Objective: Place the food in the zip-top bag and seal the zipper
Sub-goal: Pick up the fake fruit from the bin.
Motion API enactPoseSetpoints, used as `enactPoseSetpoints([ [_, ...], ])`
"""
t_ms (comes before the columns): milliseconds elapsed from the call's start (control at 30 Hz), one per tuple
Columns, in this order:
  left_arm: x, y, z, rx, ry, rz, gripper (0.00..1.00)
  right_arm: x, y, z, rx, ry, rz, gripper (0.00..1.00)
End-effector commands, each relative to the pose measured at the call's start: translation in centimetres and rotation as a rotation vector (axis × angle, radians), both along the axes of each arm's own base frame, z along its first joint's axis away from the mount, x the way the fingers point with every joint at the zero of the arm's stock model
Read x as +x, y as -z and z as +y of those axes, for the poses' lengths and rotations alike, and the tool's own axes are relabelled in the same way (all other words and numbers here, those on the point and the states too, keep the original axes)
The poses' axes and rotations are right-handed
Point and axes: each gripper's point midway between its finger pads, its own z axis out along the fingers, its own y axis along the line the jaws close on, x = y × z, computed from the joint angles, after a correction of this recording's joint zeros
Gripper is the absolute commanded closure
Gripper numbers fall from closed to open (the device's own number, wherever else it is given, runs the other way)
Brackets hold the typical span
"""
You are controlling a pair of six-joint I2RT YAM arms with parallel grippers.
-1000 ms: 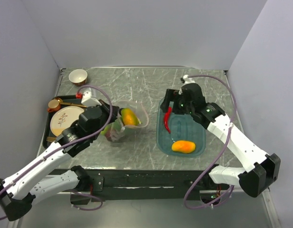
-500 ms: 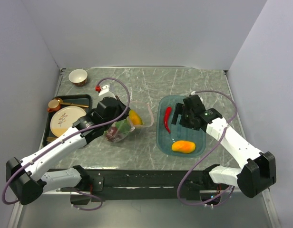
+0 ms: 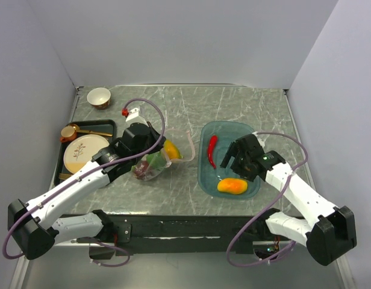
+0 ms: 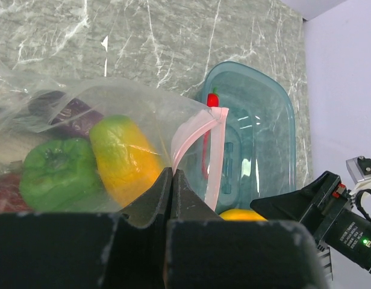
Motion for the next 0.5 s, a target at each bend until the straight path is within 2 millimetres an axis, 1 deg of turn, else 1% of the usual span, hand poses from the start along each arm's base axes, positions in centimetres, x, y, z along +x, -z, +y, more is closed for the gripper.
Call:
enactPoseSetpoints([
  [0, 0.3, -2.3, -0.4, -0.033, 0.017, -0.056, 0.99, -0.2, 0.3, -0.2, 0.02, 0.051, 0.002, 0.0],
  [100, 0.3, -1.8, -0.7, -0.025, 0.026, -0.043, 0.99, -0.7, 0.5, 0.1, 0.046, 0.046, 0.007, 0.0],
  [167, 0.3, -1.6, -0.7, -0.023, 0.026, -0.037, 0.99, -1.0, 0.2, 0.8, 0.067, 0.033, -0.009, 0.0],
  [233, 0.4, -1.5, -0.9, -0.021, 0.032, -0.037, 0.99, -1.5, 0.6, 1.0, 0.055, 0.035, 0.005, 0.0],
  [267, 0.4, -1.5, -0.9, -0.021, 0.032, -0.037, 0.99, -1.9, 1.0, 0.5, 0.03, 0.06, 0.028, 0.0],
  [300, 0.4, -1.3, -0.9, -0.017, 0.031, -0.033, 0.99, -2.0, 1.0, 0.3, 0.018, 0.068, 0.032, 0.0],
  [333, 0.4, -1.5, -0.9, -0.017, 0.032, -0.037, 0.99, -2.1, 1.1, 0.2, 0.002, 0.073, 0.036, 0.0],
  [367, 0.5, -1.5, -0.9, -0.015, 0.031, -0.037, 0.99, -2.6, 1.2, 0.2, -0.015, 0.07, 0.045, 0.0],
  [433, 0.6, -1.5, -0.9, -0.009, 0.029, -0.04, 0.99, -2.7, 1.0, 0.0, -0.04, 0.083, 0.041, 0.0],
  [467, 0.6, -1.4, -0.8, -0.005, 0.029, -0.037, 0.99, -3.1, 1.4, -0.2, -0.048, 0.096, 0.061, 0.0],
])
